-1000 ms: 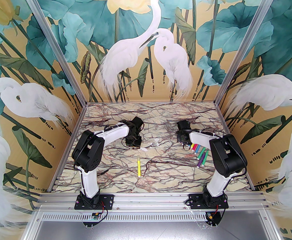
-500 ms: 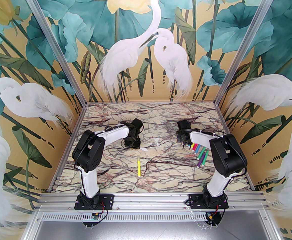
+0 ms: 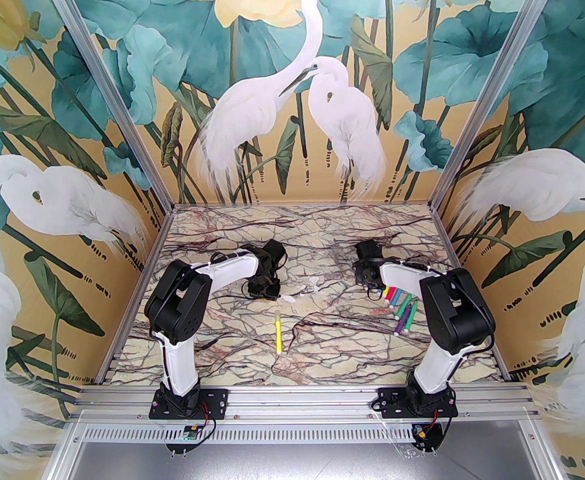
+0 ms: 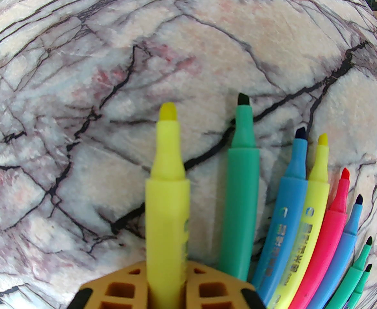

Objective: Open the pen caps

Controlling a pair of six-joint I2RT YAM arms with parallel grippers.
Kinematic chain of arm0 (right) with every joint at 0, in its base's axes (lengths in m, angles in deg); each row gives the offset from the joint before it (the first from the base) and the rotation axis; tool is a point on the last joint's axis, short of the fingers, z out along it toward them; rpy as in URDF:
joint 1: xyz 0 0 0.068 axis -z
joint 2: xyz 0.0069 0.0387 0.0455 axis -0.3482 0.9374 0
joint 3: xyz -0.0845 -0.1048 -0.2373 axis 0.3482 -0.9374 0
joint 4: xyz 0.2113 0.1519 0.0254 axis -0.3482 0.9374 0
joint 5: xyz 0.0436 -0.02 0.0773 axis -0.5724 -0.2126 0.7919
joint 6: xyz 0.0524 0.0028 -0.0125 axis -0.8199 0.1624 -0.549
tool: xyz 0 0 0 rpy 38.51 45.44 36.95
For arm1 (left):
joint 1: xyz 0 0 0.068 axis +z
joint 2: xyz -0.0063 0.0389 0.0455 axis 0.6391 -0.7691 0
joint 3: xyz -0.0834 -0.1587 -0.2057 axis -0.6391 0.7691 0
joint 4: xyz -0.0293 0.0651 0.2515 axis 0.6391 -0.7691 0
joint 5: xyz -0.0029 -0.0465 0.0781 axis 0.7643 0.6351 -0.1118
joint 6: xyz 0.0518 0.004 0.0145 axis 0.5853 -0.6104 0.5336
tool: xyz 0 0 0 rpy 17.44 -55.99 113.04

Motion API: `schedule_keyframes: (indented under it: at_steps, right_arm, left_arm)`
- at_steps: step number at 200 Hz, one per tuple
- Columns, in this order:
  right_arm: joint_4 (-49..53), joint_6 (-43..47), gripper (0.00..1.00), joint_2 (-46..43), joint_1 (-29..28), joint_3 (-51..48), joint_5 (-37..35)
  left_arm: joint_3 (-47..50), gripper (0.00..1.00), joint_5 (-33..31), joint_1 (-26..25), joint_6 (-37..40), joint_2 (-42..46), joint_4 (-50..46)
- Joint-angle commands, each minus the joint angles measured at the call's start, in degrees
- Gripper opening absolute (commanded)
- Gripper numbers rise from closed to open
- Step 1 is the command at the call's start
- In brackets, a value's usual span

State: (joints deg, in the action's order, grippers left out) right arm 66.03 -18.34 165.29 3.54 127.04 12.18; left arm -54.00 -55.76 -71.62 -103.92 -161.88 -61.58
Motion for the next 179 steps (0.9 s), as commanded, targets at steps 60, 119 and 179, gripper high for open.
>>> schedule_keyframes:
  at_steps: [60, 119, 179]
  right_arm:
    - [1.21, 0.8, 0.16, 0.54, 0.39, 1.25, -1.0]
    - [1.65, 0.79, 0.21, -0.04, 0.41, 1.38, -1.12]
    - [2.27, 0.99, 0.27, -0.73, 0.4, 1.64, -1.55]
  left_arm:
    - [0.72, 0.26, -1.25, -0.53, 0.23, -0.5, 0.58]
    - [1.18, 0.27, -1.44, -0.62, 0.2, 0.58, 0.67]
    - [3.36, 0.28, 0.28, -0.61, 0.45, 4.06, 3.8]
